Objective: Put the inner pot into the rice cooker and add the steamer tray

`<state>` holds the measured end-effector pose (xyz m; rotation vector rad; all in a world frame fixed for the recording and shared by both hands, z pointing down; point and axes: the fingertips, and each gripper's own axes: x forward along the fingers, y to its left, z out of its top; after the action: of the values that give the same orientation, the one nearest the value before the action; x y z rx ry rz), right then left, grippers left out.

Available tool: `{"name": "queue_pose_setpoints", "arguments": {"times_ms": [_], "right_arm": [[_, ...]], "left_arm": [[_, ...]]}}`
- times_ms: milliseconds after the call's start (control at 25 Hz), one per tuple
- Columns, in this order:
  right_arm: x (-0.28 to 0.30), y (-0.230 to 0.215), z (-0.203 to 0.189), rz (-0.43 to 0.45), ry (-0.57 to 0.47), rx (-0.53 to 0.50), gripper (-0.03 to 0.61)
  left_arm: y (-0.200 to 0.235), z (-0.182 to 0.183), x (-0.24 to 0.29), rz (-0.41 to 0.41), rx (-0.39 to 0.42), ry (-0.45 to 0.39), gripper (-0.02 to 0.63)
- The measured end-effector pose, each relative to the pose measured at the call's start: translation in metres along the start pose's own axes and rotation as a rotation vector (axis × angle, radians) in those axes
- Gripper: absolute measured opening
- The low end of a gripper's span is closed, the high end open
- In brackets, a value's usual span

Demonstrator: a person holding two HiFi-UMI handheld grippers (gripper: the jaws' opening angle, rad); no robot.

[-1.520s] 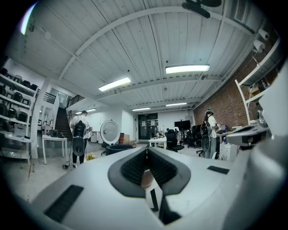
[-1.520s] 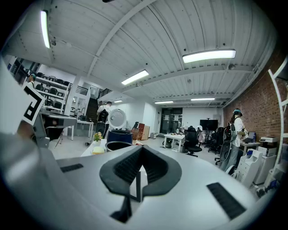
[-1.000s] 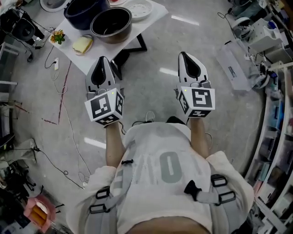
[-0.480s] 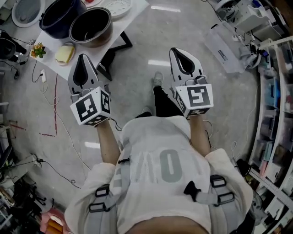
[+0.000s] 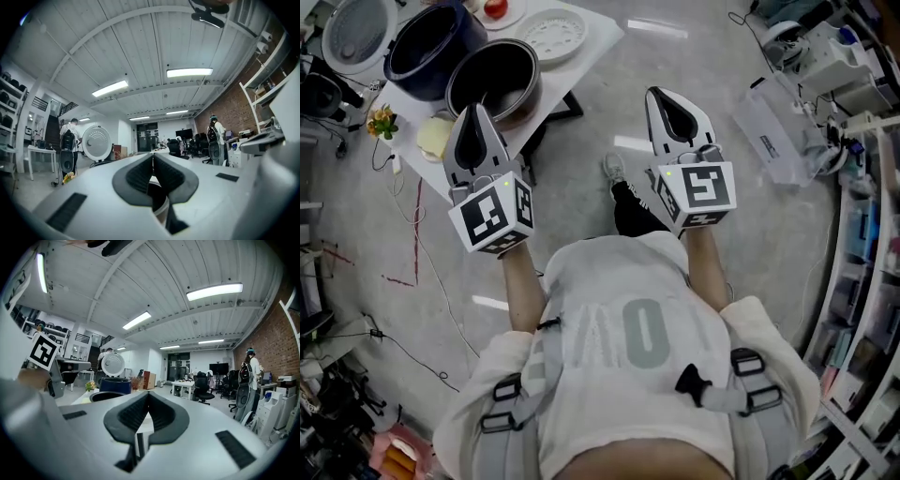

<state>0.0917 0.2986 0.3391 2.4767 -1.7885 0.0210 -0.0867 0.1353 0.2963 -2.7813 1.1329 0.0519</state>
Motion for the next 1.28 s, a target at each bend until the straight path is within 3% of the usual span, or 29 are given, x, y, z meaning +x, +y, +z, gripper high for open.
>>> {"name": "queue_pose_setpoints", "arguments": {"times_ms": [320, 520, 840, 1280], "right_arm": [[0.141, -0.068, 0.045, 0.073, -0.039, -0.030, 0.007], [0.213, -0.104, 0.044, 0.112, -0.030, -0.041, 0.008], [0.270, -0.122, 0.033, 0.177, -0.012, 0.001, 0.007], [0.289, -0.136, 0.039, 0.170, -0.037, 0.027, 0.008]], "left_arm": [[0.013, 0.031, 0.131, 0.098, 0.011, -0.026, 0.025], [0.021, 0.030, 0.198, 0.150, -0.020, -0.013, 0.025], [0.016, 0.024, 0.243, 0.188, 0.013, 0.007, 0.025], [0.008, 0.025, 0.266, 0.175, 0.011, -0.020, 0.025]]}}
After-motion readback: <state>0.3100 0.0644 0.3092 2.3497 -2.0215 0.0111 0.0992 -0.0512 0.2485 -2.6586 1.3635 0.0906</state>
